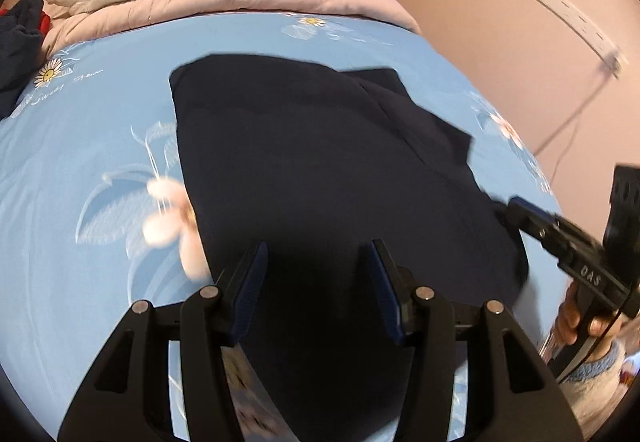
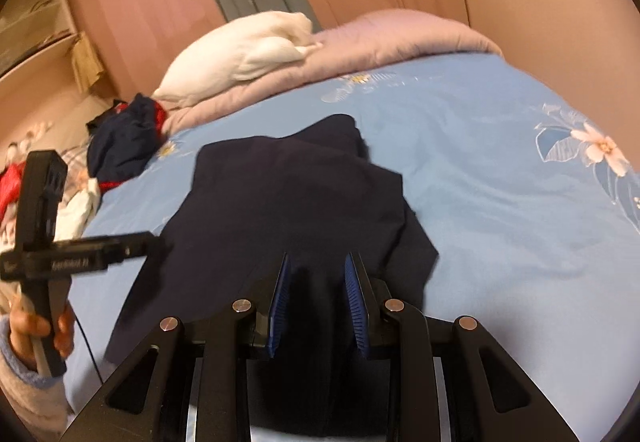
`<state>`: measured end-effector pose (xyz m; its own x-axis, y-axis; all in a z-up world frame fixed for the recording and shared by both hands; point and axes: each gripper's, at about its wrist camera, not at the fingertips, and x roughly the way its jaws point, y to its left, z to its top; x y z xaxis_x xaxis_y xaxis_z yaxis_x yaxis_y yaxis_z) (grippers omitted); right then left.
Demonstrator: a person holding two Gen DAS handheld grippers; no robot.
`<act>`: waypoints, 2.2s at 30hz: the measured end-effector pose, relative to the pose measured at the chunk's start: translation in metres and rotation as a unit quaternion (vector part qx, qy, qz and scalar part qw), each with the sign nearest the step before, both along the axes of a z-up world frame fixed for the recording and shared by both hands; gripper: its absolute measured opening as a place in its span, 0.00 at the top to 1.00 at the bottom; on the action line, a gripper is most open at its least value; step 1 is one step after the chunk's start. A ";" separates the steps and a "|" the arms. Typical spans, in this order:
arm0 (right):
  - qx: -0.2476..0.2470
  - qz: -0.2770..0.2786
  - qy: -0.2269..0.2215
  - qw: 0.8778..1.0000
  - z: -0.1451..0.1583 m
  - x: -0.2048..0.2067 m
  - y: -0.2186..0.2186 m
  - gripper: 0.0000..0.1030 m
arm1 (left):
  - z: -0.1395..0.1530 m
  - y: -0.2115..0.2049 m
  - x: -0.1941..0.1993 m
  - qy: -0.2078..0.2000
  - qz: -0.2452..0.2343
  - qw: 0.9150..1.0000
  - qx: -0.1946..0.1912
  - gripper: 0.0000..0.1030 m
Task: Fold large clothes
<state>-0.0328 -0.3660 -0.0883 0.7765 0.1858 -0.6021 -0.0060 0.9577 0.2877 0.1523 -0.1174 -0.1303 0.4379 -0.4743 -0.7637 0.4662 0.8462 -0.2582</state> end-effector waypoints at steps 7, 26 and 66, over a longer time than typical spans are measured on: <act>-0.022 0.000 0.038 0.999 -0.026 -0.014 0.010 0.70 | -0.018 -0.010 -0.022 0.004 -0.002 1.000 0.019 0.44; 0.037 -0.032 0.064 0.997 -0.059 -0.021 -0.001 0.68 | -0.034 0.004 -0.046 0.005 0.003 1.000 0.020 0.37; 0.271 -0.012 0.100 0.957 -0.069 0.032 -0.040 0.06 | -0.071 0.060 0.052 0.213 0.059 0.942 -0.252 0.01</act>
